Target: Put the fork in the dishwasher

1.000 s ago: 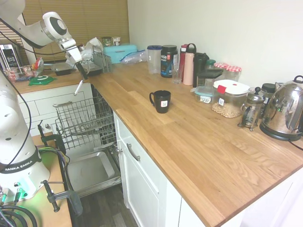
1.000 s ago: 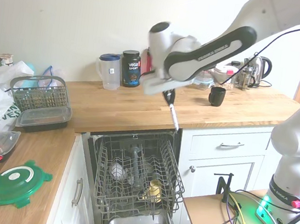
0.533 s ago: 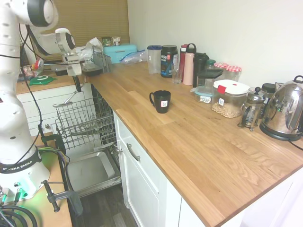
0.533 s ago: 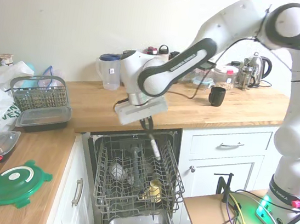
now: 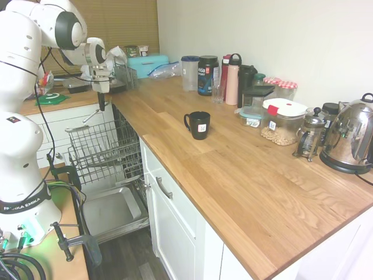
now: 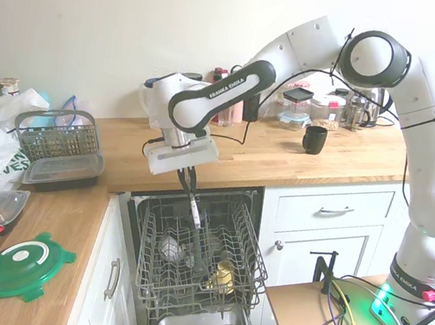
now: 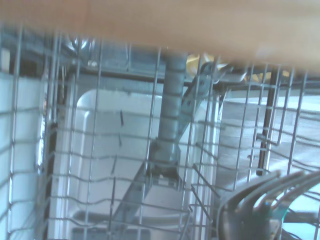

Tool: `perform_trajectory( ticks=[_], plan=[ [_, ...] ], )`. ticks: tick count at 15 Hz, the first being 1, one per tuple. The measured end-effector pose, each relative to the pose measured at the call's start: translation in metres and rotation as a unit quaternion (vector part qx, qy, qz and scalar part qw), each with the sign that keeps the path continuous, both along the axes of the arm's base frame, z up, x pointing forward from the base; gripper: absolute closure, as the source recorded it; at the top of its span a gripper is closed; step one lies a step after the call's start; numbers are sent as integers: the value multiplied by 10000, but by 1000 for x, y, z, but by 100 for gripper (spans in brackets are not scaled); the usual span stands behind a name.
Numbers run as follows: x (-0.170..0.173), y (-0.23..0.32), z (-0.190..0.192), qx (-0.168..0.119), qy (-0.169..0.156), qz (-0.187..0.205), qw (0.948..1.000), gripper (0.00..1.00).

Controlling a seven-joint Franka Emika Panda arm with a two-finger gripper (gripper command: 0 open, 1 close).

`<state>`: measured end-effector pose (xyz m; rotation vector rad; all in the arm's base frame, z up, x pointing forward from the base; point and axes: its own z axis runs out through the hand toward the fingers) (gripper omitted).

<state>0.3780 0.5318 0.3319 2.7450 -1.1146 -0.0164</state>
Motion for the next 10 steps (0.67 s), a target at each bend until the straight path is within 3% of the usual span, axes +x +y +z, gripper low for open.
perform_trajectory(
  ticks=[7, 10],
  plan=[
    [10, -8, -4, 23, 130, -64, 9999, 0],
    [16, -11, 12, 182, 59, -98, 9998, 0]
  ],
)
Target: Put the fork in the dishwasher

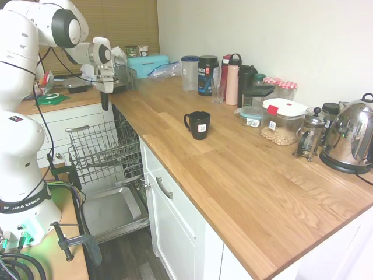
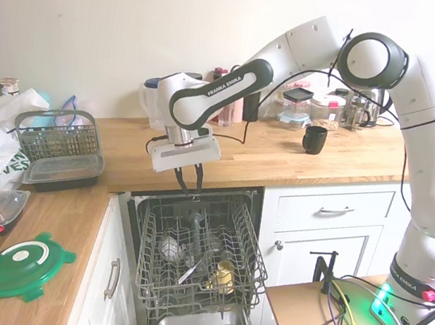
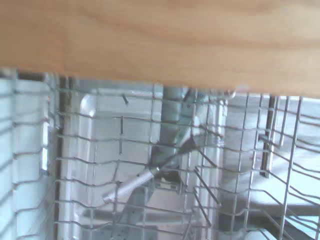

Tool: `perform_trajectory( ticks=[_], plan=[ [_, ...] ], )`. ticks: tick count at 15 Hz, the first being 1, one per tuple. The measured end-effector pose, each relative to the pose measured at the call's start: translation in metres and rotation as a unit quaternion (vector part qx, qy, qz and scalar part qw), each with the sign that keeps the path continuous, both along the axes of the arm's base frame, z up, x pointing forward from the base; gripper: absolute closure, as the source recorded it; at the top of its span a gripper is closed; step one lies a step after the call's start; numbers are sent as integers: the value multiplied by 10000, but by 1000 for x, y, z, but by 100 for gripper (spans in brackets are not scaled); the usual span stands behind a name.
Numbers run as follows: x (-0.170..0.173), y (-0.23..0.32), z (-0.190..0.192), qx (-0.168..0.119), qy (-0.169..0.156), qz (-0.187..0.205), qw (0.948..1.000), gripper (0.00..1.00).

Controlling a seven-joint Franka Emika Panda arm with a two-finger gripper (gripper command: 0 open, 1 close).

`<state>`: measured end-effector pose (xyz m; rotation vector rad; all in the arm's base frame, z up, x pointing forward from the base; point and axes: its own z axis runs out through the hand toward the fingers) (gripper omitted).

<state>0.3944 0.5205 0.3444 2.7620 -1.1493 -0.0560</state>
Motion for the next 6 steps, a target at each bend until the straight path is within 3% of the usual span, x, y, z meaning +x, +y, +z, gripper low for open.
perform_trajectory(
  ticks=[4, 6],
  plan=[
    [13, -43, 106, 677, -470, -167, 9965, 0],
    [17, -87, 146, 942, -547, -272, 9937, 0]
  ],
)
